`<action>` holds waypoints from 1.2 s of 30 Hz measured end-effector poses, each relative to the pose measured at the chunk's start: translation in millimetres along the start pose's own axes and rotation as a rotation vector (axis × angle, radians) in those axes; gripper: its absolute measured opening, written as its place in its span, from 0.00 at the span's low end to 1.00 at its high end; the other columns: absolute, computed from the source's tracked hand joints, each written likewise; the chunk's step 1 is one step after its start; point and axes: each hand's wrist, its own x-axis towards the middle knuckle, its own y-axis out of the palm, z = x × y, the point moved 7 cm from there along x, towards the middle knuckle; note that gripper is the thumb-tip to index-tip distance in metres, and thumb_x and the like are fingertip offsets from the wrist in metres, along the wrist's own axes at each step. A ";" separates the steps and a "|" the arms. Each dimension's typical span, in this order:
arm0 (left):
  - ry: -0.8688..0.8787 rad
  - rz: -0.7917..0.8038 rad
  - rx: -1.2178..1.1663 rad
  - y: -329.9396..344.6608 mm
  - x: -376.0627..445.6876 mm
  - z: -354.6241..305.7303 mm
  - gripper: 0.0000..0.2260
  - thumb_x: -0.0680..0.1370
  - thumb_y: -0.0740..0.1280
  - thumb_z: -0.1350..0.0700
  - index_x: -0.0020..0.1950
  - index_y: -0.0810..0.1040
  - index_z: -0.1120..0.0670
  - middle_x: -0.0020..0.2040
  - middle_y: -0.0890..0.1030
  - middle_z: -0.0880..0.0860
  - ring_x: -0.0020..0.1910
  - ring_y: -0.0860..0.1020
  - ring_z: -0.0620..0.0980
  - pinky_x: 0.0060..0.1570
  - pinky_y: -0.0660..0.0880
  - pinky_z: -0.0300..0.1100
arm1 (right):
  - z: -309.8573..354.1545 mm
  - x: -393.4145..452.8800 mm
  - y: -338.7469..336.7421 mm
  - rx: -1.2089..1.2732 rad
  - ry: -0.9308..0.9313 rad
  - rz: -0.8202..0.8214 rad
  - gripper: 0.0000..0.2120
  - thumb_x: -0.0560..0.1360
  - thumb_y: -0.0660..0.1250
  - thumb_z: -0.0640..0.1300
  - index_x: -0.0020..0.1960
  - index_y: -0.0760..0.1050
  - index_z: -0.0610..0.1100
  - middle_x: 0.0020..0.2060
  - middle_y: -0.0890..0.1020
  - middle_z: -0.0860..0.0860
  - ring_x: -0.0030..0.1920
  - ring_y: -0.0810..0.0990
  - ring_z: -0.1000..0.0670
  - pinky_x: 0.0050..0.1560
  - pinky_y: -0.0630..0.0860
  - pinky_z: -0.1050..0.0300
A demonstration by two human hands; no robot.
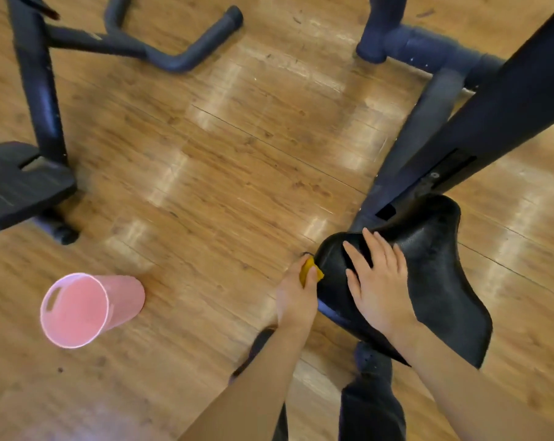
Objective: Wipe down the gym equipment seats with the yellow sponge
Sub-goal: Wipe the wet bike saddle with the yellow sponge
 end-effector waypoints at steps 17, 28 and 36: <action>-0.234 -0.553 -0.464 38.5 -46.8 31.8 0.16 0.81 0.62 0.48 0.68 0.72 0.47 0.59 0.79 0.47 0.59 0.77 0.47 0.62 0.74 0.49 | -22.1 -16.7 9.8 0.054 -0.467 0.076 0.26 0.80 0.52 0.55 0.75 0.62 0.47 0.75 0.61 0.42 0.77 0.55 0.44 0.76 0.50 0.46; -0.274 -0.563 -0.460 124.3 -148.1 38.4 0.19 0.83 0.59 0.53 0.74 0.66 0.45 0.67 0.74 0.45 0.66 0.72 0.43 0.66 0.70 0.42 | -27.3 -18.5 11.7 0.108 -0.512 0.074 0.25 0.81 0.52 0.53 0.74 0.64 0.45 0.75 0.61 0.41 0.76 0.56 0.42 0.75 0.53 0.43; -0.267 -0.670 -0.547 66.8 -85.7 39.5 0.20 0.82 0.59 0.51 0.75 0.64 0.47 0.70 0.72 0.47 0.69 0.70 0.46 0.69 0.68 0.49 | -44.2 -38.3 9.4 0.079 -0.479 0.053 0.24 0.82 0.50 0.52 0.75 0.62 0.46 0.76 0.61 0.43 0.77 0.55 0.44 0.76 0.52 0.45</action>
